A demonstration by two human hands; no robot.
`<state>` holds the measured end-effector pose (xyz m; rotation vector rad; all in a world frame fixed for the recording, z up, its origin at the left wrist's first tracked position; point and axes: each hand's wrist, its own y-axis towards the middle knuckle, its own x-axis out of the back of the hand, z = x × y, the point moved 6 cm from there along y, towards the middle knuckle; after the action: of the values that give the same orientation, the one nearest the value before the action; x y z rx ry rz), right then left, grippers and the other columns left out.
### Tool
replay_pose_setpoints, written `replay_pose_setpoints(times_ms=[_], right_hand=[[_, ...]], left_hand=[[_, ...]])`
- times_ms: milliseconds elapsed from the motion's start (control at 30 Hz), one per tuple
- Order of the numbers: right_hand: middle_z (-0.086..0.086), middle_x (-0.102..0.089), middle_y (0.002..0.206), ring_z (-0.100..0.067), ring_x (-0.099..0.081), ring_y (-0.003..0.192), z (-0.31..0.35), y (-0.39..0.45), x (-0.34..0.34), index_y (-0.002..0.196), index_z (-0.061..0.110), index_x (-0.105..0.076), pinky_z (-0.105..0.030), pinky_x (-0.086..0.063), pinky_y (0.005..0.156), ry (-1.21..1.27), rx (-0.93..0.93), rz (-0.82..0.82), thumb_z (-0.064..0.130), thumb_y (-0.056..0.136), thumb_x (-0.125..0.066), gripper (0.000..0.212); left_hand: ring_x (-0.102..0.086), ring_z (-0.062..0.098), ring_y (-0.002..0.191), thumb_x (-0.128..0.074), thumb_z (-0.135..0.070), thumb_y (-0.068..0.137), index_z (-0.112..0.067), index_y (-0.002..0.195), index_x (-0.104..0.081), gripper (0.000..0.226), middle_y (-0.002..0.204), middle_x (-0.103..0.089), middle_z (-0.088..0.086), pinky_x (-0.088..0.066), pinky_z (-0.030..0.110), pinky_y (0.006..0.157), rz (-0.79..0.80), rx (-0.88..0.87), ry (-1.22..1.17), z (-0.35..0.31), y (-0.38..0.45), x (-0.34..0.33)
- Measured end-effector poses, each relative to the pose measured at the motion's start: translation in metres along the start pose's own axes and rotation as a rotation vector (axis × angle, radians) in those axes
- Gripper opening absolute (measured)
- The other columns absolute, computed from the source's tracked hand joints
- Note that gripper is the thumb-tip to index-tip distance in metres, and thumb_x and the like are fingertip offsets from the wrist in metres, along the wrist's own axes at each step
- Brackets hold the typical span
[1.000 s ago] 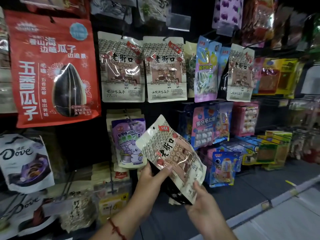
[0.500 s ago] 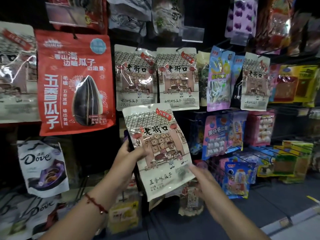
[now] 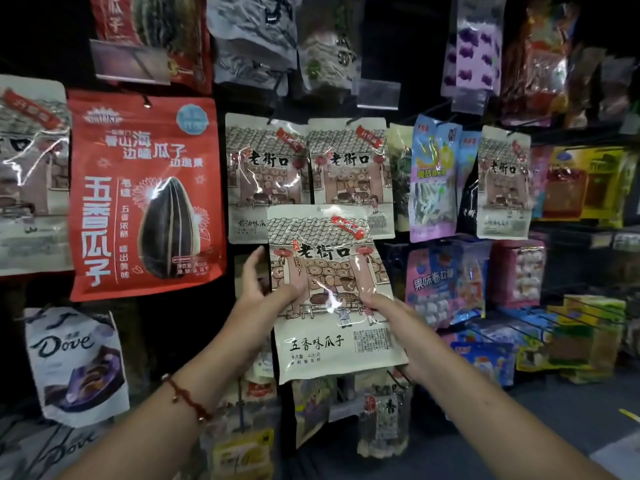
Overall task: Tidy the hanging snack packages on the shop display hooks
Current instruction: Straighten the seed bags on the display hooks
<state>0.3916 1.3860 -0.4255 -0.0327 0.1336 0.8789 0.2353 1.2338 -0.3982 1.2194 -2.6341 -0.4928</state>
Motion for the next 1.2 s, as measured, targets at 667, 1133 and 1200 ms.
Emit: replay_pose_setpoints(times_ms=[667, 1133, 1200], right_hand=[[-0.007, -0.070, 0.120, -0.034, -0.067, 0.108, 0.022, 0.036, 0.068, 0.119, 0.035, -0.066, -0.057, -0.054, 0.093, -0.021, 0.089, -0.129, 0.064, 0.050, -0.084, 0.077], [0.009, -0.060, 0.132, -0.022, -0.061, 0.116, 0.085, 0.053, 0.054, 0.136, 0.040, -0.049, -0.046, -0.050, 0.098, -0.181, 0.276, -0.144, 0.062, 0.070, -0.075, 0.074], [0.010, -0.055, 0.136, -0.023, -0.060, 0.120, 0.088, 0.061, 0.046, 0.147, 0.035, -0.038, -0.044, -0.048, 0.101, -0.204, 0.251, -0.107, 0.060, 0.071, -0.077, 0.089]], left_hand=[[-0.063, -0.017, 0.089, -0.085, -0.044, 0.075, -0.047, 0.143, -0.027, 0.090, 0.114, -0.063, -0.029, -0.045, 0.006, 0.071, 0.323, -0.019, 0.314, -0.029, 0.016, -0.066], [-0.045, 0.003, 0.115, -0.083, -0.043, 0.077, -0.047, 0.151, -0.016, 0.100, 0.122, -0.044, -0.032, -0.036, 0.026, 0.093, 0.095, -0.123, 0.223, -0.052, 0.035, -0.063], [-0.056, 0.003, 0.114, -0.083, -0.046, 0.073, -0.049, 0.141, -0.032, 0.085, 0.128, -0.056, -0.027, -0.044, 0.030, 0.095, 0.072, -0.143, 0.223, -0.051, 0.037, -0.056]])
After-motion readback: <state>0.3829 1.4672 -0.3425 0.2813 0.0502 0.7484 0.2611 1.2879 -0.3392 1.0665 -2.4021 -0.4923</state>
